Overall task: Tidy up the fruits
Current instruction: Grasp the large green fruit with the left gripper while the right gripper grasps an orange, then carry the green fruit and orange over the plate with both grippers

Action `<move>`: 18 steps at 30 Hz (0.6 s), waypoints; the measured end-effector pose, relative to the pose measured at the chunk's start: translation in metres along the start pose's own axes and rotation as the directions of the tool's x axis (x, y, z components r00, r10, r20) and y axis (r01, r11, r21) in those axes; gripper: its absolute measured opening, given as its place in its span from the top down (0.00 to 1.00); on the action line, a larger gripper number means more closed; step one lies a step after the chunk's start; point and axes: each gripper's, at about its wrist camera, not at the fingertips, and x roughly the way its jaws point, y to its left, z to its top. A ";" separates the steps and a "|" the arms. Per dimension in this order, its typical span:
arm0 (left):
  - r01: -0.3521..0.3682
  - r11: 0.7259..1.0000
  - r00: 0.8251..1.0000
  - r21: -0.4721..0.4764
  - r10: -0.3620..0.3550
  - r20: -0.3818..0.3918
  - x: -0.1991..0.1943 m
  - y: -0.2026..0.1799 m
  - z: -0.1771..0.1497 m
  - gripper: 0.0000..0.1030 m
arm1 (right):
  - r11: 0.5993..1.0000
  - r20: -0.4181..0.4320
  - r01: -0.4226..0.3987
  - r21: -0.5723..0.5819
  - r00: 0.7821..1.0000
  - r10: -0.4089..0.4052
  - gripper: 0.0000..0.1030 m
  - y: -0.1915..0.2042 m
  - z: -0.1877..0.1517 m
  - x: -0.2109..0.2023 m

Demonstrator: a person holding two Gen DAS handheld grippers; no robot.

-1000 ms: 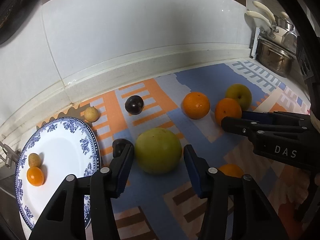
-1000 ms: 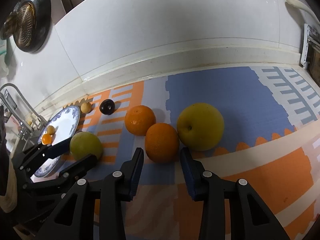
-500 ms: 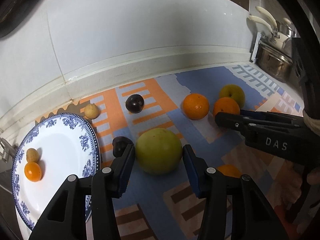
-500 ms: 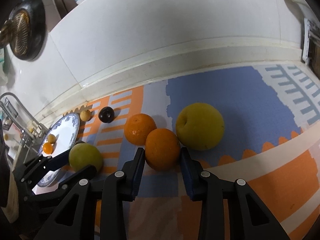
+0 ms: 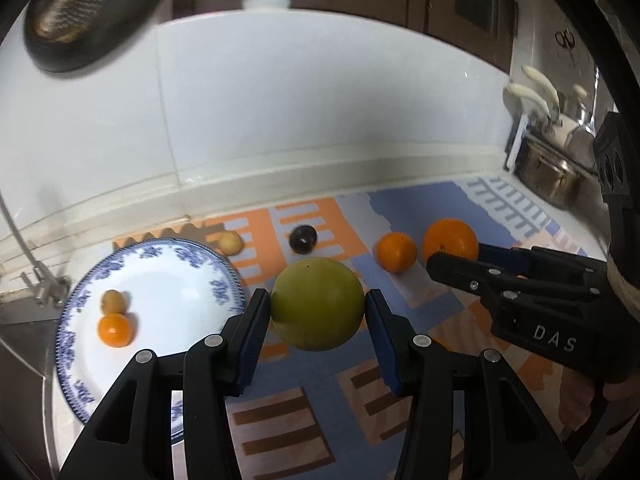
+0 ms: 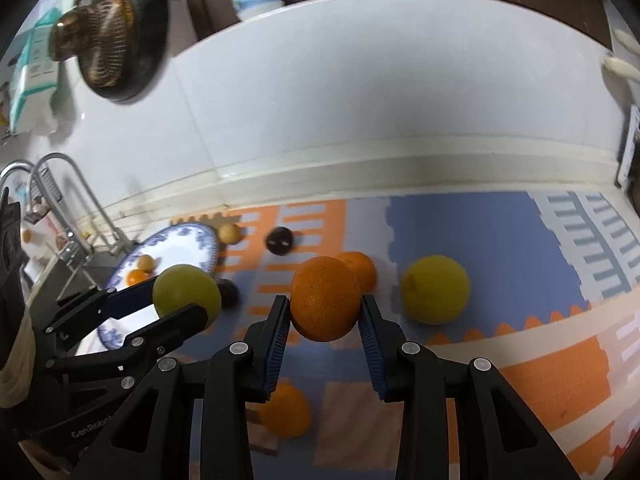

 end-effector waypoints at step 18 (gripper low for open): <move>-0.164 0.977 0.982 -0.136 0.174 0.069 -0.061 0.062 -0.012 0.78 | 0.971 0.055 -0.138 -0.193 0.987 0.152 0.65 0.085 0.023 -0.017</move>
